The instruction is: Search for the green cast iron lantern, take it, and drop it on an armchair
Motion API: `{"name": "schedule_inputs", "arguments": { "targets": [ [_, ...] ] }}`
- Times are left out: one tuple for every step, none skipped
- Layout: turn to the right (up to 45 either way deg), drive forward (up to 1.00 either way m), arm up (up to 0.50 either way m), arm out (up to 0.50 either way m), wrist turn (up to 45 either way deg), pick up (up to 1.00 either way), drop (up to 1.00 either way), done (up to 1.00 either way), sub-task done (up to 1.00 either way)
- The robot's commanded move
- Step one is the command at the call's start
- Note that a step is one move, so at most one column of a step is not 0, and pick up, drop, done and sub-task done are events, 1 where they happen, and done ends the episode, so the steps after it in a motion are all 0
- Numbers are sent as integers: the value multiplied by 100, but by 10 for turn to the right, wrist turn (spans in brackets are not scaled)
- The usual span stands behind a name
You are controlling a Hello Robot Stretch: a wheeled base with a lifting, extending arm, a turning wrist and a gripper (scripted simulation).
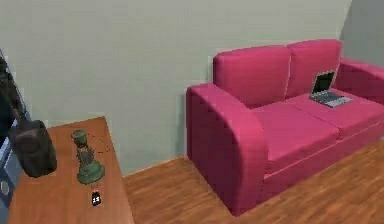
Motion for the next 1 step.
{"name": "schedule_inputs", "arguments": {
  "targets": [
    [450,0,0,0,0,0,0,0,0]
  ]
}}
